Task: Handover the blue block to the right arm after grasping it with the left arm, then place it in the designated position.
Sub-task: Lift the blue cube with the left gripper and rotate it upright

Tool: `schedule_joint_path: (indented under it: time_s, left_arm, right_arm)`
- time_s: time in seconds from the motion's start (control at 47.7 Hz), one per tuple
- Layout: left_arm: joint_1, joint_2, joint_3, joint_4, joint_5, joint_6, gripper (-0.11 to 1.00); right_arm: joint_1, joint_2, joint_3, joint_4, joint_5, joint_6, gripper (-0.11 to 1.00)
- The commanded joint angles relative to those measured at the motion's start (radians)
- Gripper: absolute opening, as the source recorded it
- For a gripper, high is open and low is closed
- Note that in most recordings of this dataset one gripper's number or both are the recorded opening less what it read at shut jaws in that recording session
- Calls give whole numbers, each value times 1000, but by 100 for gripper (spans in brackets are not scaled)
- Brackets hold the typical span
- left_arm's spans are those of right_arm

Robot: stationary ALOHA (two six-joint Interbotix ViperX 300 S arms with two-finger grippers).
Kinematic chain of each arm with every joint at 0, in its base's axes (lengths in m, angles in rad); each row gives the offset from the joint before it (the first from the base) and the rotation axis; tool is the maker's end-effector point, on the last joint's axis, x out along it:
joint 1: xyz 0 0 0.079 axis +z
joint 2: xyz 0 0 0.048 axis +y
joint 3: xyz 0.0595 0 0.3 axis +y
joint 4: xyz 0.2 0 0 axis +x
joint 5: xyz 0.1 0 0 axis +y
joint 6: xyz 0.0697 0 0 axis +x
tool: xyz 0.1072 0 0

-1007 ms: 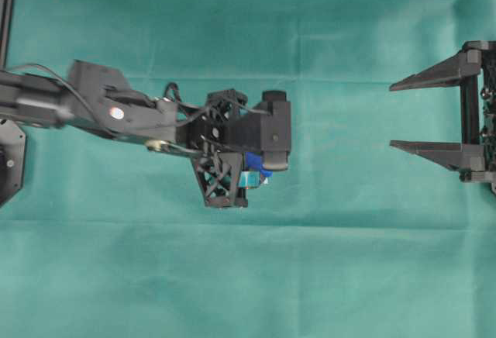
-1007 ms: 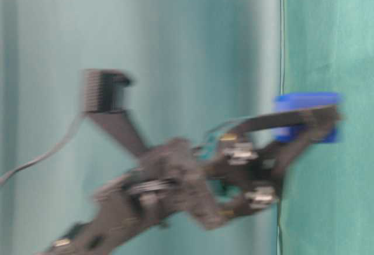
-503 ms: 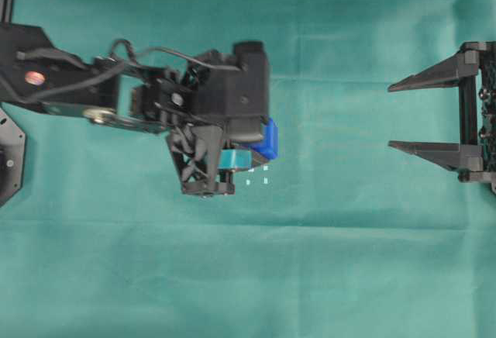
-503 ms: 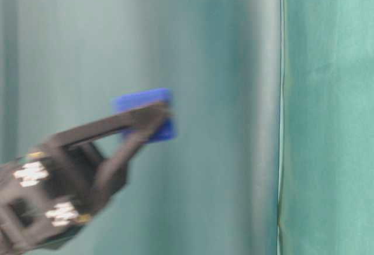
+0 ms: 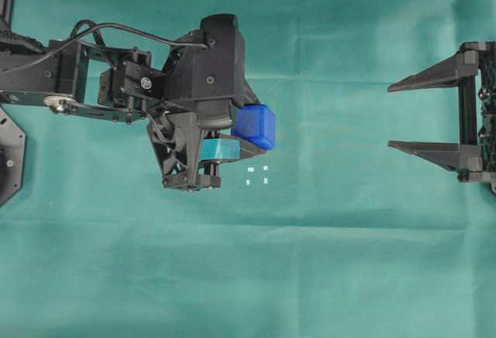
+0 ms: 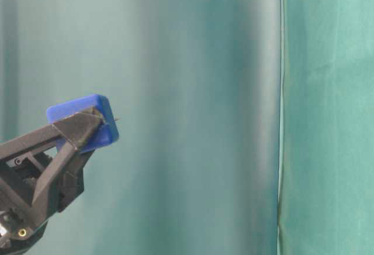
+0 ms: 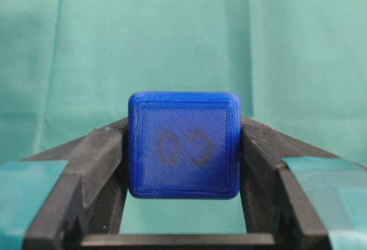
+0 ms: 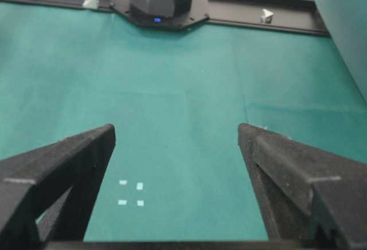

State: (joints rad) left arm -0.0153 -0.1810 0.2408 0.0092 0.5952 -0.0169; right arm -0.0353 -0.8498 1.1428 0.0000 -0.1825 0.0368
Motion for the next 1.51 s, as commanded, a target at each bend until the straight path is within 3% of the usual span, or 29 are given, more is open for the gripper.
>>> schedule_joint_path:
  time_s: [0.0, 1.195, 1.489]
  left_arm:
    - [-3, -25, -20, 3, -5, 2, 47]
    - [-2, -25, -18, 3, -12, 2, 47]
    - [-2, -51, 25, 3, -95, 2, 47]
  right_arm:
    - [-3, 5, -17, -2, -5, 0, 93]
    - [-3, 5, -17, -2, -5, 0, 93]
    - [-3, 5, -17, -2, -6, 0, 93]
